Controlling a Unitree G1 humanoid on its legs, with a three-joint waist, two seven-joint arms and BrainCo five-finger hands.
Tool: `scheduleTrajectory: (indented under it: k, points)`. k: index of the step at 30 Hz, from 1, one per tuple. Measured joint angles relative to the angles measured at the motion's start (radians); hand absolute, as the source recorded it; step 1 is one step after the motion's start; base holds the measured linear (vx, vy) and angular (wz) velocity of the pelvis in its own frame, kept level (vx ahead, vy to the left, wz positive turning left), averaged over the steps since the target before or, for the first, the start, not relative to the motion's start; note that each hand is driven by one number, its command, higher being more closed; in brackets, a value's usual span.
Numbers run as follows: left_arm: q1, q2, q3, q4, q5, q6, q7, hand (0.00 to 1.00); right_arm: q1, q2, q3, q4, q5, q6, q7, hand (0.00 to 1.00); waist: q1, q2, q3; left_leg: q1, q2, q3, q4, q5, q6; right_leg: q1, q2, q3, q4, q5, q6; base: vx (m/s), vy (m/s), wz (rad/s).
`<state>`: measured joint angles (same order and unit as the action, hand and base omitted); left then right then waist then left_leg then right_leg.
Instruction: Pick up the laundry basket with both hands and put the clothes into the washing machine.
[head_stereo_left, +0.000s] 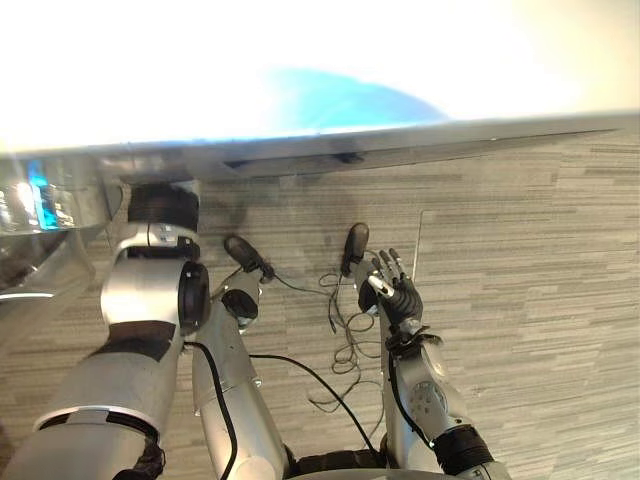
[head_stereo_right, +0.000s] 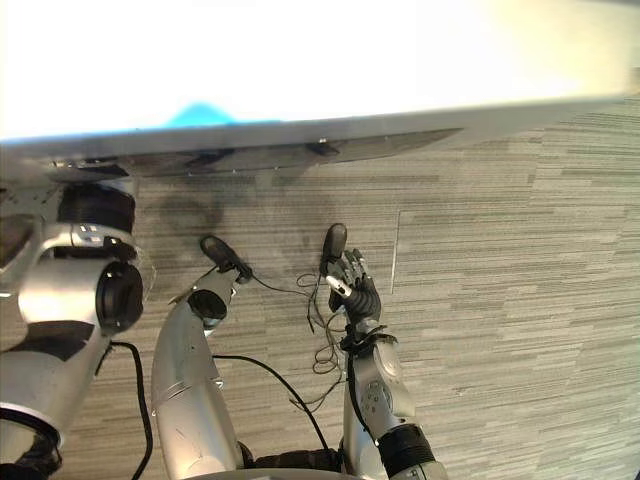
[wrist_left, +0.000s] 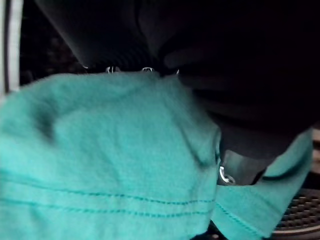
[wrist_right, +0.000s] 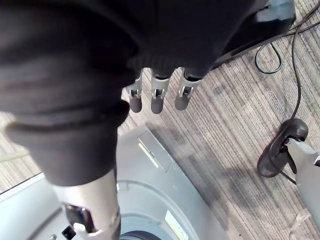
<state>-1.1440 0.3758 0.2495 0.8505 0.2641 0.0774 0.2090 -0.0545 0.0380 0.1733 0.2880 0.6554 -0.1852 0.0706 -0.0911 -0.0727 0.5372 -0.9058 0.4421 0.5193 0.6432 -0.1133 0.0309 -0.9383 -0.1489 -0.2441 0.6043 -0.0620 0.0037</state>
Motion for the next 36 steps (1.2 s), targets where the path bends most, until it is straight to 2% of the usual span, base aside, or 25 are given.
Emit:
scheduleTrajectory:
  k: [4,8,11,12,13,14,16,18,21,23,25,26,27,28,29,30,31,32,33,34,36]
  points:
    - [0.215,-0.058,0.186,0.045,-0.061,0.011,-0.09,0.0,0.039,-0.003,-0.011,-0.009,-0.042,0.042,0.0,0.0,-0.002,-0.007,-0.006,0.096,-0.005,0.006,-0.051,0.013,-0.02,0.094,0.014,-0.009,-0.041,0.0,0.001,0.08,-0.057,0.0]
    - [0.477,-0.167,0.333,0.067,-0.114,0.016,-0.157,0.0,0.061,-0.012,-0.023,-0.046,-0.1,0.064,0.0,0.0,0.007,-0.006,-0.01,0.214,-0.009,0.01,-0.088,0.014,-0.024,0.217,0.026,-0.023,-0.076,-0.009,0.006,0.09,-0.049,0.05]
    - [0.723,-0.267,0.377,0.095,-0.174,0.013,-0.188,0.0,0.101,-0.016,-0.038,-0.027,-0.137,0.079,0.0,0.0,0.028,0.001,-0.123,0.282,-0.029,0.009,-0.135,0.023,-0.043,0.284,0.023,-0.032,-0.096,-0.031,0.005,0.1,-0.042,0.15]
    - [0.761,-0.281,0.377,0.102,-0.186,0.012,-0.188,0.0,0.101,-0.017,-0.038,-0.016,-0.147,0.08,0.0,0.0,0.033,0.002,-0.125,0.312,-0.034,0.005,-0.141,0.025,-0.046,0.315,0.022,-0.036,-0.099,-0.036,0.004,0.14,-0.044,0.33]
    - [0.843,-0.315,0.364,0.108,-0.216,0.008,-0.185,0.0,0.112,-0.023,-0.038,0.015,-0.158,0.083,0.0,0.0,0.051,0.004,-0.139,0.383,-0.046,0.001,-0.163,0.027,-0.05,0.387,0.014,-0.046,-0.103,-0.053,0.004,0.07,-0.03,0.32]
    - [0.882,-0.328,0.344,0.109,-0.224,-0.001,-0.178,0.0,0.123,-0.028,-0.037,0.023,-0.16,0.084,0.0,0.0,0.057,0.009,-0.158,0.4,-0.054,-0.005,-0.174,0.028,-0.053,0.406,0.008,-0.053,-0.102,-0.062,0.006,0.07,-0.044,0.55]
    - [0.992,-0.354,0.238,0.1,-0.273,-0.048,-0.14,0.0,0.145,-0.036,-0.037,0.077,-0.189,0.083,0.0,0.0,0.067,0.029,-0.21,0.464,-0.089,-0.041,-0.217,0.037,-0.067,0.489,-0.015,-0.087,-0.099,-0.094,0.01,0.08,-0.05,0.61]
    - [1.04,-0.364,0.168,0.096,-0.309,-0.075,-0.12,0.0,0.155,-0.037,-0.037,0.124,-0.196,0.082,-0.002,0.0,0.081,0.038,-0.227,0.527,-0.115,-0.055,-0.255,0.045,-0.078,0.559,-0.032,-0.11,-0.102,-0.112,0.017,0.06,-0.063,0.48]
    - [1.1,-0.373,0.087,0.082,-0.377,-0.113,-0.116,0.0,0.182,-0.036,-0.037,0.183,-0.206,0.081,-0.003,0.0,0.086,0.048,-0.271,0.591,-0.162,-0.1,-0.324,0.076,-0.092,0.645,-0.063,-0.169,-0.107,-0.136,0.024,0.05,-0.092,0.66]
    - [1.117,-0.373,0.038,0.072,-0.403,-0.127,-0.116,0.0,0.182,-0.045,-0.04,0.23,-0.237,0.081,-0.004,0.0,0.09,0.056,-0.283,0.613,-0.166,-0.115,-0.33,0.074,-0.088,0.689,-0.074,-0.205,-0.109,-0.144,0.025,0.05,-0.084,0.53]
    - [1.139,-0.372,-0.03,0.048,-0.41,-0.131,-0.12,0.0,0.183,-0.055,-0.055,0.289,-0.27,0.081,-0.003,0.0,0.102,0.056,-0.307,0.642,-0.161,-0.079,-0.329,0.065,-0.07,0.727,-0.095,-0.238,-0.13,-0.138,0.017,0.07,-0.045,0.5]
    - [1.15,-0.376,-0.085,0.021,-0.41,-0.131,-0.123,0.0,0.186,-0.062,-0.08,0.331,-0.282,0.081,-0.003,0.0,0.1,0.057,-0.315,0.641,-0.143,-0.057,-0.24,0.047,-0.044,0.757,-0.121,-0.269,-0.136,-0.135,0.019,0.1,0.039,0.7]
    - [1.177,-0.376,-0.135,-0.03,-0.41,-0.134,-0.128,0.0,0.19,-0.074,-0.118,0.373,-0.301,0.083,-0.005,0.0,0.097,0.061,-0.324,0.649,-0.116,-0.072,-0.137,0.035,-0.053,0.787,-0.145,-0.289,-0.136,-0.133,0.023,0.1,0.08,0.69]
    - [1.197,-0.376,-0.155,-0.059,-0.41,-0.14,-0.136,0.0,0.191,-0.084,-0.134,0.393,-0.308,0.084,-0.005,0.0,0.097,0.066,-0.329,0.656,-0.102,-0.093,-0.098,0.024,-0.068,0.799,-0.153,-0.293,-0.137,-0.128,0.032,0.05,0.229,0.44]
    - [1.247,-0.375,-0.189,-0.132,-0.41,-0.157,-0.147,0.0,0.191,-0.105,-0.166,0.434,-0.315,0.084,-0.006,0.0,0.095,0.081,-0.343,0.67,-0.085,-0.161,-0.055,0.005,-0.104,0.812,-0.165,-0.289,-0.138,-0.116,0.052,0.02,0.338,0.05]
    - [1.293,-0.374,-0.216,-0.189,-0.411,-0.173,-0.157,0.0,0.186,-0.122,-0.199,0.47,-0.319,0.084,-0.007,0.0,0.101,0.103,-0.356,0.672,-0.105,-0.234,-0.044,-0.029,-0.151,0.812,-0.172,-0.268,-0.141,-0.096,0.075,0.01,0.371,-0.12]
    - [1.31,-0.372,-0.222,-0.207,-0.412,-0.176,-0.165,0.0,0.179,-0.131,-0.217,0.497,-0.332,0.084,-0.007,0.0,0.101,0.106,-0.364,0.675,-0.124,-0.252,-0.043,-0.046,-0.154,0.813,-0.166,-0.254,-0.155,-0.084,0.084,0.0,0.264,-0.16]
    - [1.328,-0.362,-0.239,-0.225,-0.414,-0.179,-0.168,0.0,0.172,-0.126,-0.236,0.535,-0.35,0.088,-0.008,0.0,0.096,0.097,-0.38,0.674,-0.17,-0.285,-0.06,-0.051,-0.157,0.812,-0.174,-0.238,-0.184,-0.064,0.097,-0.04,0.263,0.14]
    - [1.333,-0.333,-0.256,-0.231,-0.432,-0.179,-0.173,0.0,0.17,-0.122,-0.241,0.566,-0.372,0.101,-0.006,0.0,0.075,0.094,-0.395,0.676,-0.226,-0.345,-0.114,-0.057,-0.166,0.809,-0.196,-0.22,-0.231,-0.021,0.101,-0.05,0.246,0.31]
    - [1.33,-0.327,-0.258,-0.234,-0.435,-0.179,-0.179,0.0,0.17,-0.121,-0.248,0.57,-0.386,0.105,-0.007,0.0,0.068,0.089,-0.404,0.677,-0.241,-0.357,-0.136,-0.065,-0.178,0.809,-0.206,-0.219,-0.241,0.0,0.102,-0.07,0.33,0.35]
    - [1.314,-0.313,-0.261,-0.235,-0.459,-0.178,-0.186,0.0,0.162,-0.121,-0.285,0.586,-0.425,0.11,-0.01,0.0,0.065,0.095,-0.408,0.681,-0.289,-0.35,-0.213,-0.083,-0.16,0.767,-0.25,-0.212,-0.25,0.06,0.096,-0.08,0.256,0.08]
